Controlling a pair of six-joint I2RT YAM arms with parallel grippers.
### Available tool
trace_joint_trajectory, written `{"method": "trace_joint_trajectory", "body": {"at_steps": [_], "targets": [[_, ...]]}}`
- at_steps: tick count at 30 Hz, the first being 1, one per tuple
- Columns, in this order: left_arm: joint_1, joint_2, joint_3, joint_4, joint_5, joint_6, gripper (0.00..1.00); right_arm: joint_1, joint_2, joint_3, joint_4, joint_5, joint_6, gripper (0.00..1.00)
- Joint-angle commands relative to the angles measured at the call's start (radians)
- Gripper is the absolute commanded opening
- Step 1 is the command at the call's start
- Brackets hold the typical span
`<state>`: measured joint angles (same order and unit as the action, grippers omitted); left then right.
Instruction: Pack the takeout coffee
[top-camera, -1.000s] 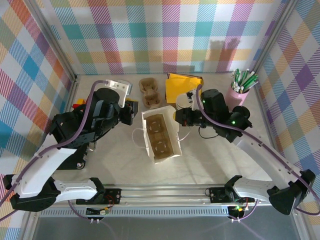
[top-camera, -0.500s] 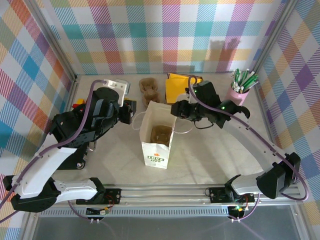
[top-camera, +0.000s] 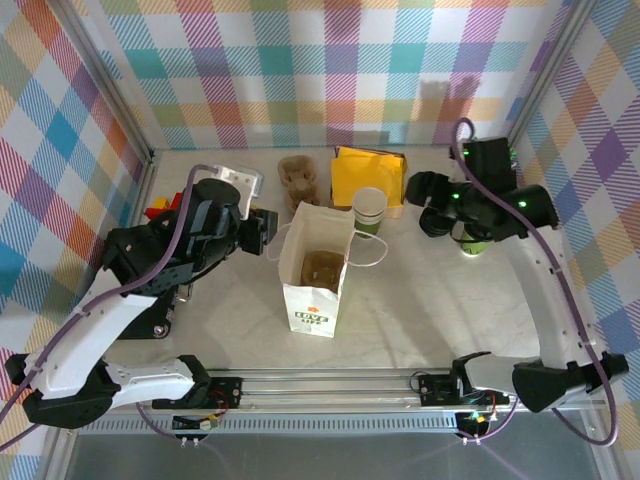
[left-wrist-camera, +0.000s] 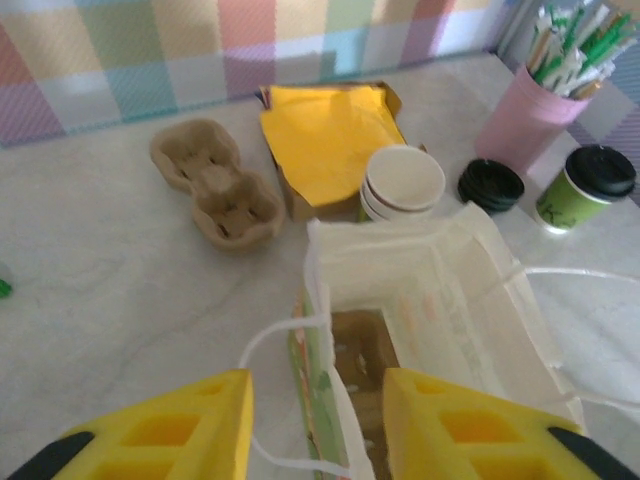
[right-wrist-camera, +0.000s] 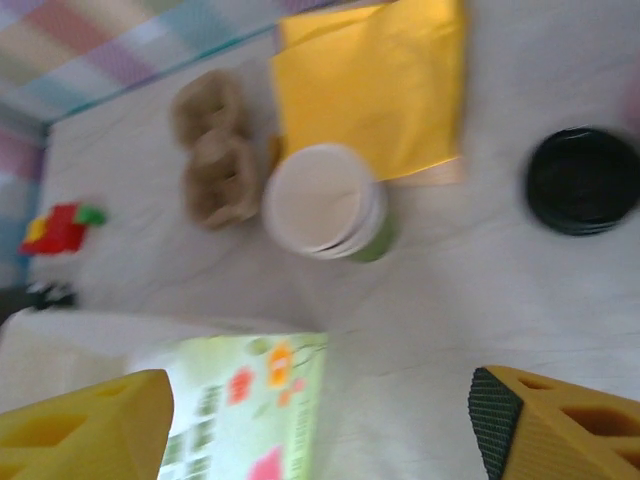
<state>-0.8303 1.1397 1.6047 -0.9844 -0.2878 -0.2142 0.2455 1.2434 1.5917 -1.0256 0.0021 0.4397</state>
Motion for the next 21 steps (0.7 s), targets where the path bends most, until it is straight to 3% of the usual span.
{"method": "trace_joint_trajectory", "body": {"at_steps": [1, 5, 10, 16, 21], "targets": [[0.01, 0.004, -0.046, -0.01, 0.132, -0.003, 0.47, -0.102, -0.033, -0.075, -0.052, 0.082, -0.099, 0.82], [0.011, -0.003, -0.129, 0.01, 0.173, -0.056, 0.58, -0.243, -0.031, -0.179, 0.006, 0.109, -0.151, 0.86], [0.01, -0.044, -0.233, 0.073, 0.181, -0.076, 0.65, -0.337, 0.036, -0.243, 0.066, 0.105, -0.221, 0.92], [0.012, -0.039, -0.262, 0.108, 0.205, -0.062, 0.67, -0.424, 0.153, -0.248, 0.113, 0.007, -0.314, 0.94], [0.012, -0.033, -0.268, 0.127, 0.221, -0.045, 0.67, -0.438, 0.217, -0.248, 0.137, 0.009, -0.4, 0.94]]}}
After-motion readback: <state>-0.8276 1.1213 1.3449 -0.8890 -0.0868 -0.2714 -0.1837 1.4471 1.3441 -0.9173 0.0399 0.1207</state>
